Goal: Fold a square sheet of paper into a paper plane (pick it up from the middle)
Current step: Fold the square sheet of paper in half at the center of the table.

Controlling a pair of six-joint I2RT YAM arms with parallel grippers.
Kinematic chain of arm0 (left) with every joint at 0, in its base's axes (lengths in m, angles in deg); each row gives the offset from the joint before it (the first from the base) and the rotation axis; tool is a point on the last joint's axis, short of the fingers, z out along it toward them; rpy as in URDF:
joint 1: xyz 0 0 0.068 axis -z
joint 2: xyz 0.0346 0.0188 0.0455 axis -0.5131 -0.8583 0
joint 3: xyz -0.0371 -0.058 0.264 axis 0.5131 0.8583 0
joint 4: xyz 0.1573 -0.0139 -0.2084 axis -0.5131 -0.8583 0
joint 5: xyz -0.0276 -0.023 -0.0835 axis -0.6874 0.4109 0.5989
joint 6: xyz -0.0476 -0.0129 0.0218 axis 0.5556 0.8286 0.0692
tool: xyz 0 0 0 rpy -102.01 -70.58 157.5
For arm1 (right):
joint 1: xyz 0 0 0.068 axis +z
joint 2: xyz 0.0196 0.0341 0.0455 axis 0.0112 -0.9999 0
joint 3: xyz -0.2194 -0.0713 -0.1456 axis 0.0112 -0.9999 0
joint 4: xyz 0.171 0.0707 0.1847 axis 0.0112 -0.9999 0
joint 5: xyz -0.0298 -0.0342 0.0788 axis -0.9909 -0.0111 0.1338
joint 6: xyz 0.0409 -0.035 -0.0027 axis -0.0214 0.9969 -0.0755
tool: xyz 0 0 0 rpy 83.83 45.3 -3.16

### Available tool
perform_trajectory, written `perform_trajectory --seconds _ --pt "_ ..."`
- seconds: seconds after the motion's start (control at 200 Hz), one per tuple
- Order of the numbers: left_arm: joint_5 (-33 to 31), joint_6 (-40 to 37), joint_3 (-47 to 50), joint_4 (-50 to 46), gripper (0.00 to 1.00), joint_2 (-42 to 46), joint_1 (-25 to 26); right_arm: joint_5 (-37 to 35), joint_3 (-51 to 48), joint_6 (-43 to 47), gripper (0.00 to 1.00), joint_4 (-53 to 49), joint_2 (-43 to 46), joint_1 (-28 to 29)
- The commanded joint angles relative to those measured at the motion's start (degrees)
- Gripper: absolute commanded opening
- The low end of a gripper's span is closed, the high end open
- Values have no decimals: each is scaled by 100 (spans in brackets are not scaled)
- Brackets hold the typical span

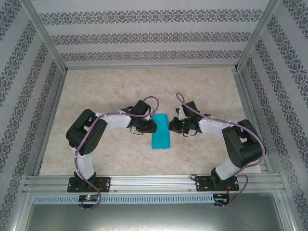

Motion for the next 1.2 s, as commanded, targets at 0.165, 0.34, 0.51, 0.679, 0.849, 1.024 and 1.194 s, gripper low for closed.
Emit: perform_trajectory --seconds 0.165,0.34,0.51,0.679,0.849,1.024,1.194 --pt "-878 -194 451 -573 25 -666 134 84 715 -153 5 393 -798 210" --pt "-896 -241 447 -617 25 -640 129 -71 831 125 5 184 -1119 94" --pt "-888 -243 447 -599 25 -691 130 -175 566 239 5 205 -1212 -147" --pt "-883 -251 509 -579 25 -693 131 -299 262 336 4 195 -1110 -419" --pt "-879 -242 522 -582 25 -659 130 -399 114 417 3 93 -865 -616" --pt "-859 -242 496 -575 25 -668 129 -362 141 279 3 77 -366 -479" --pt "-839 -242 468 -574 25 -690 134 -191 305 -220 2 632 -332 -49"
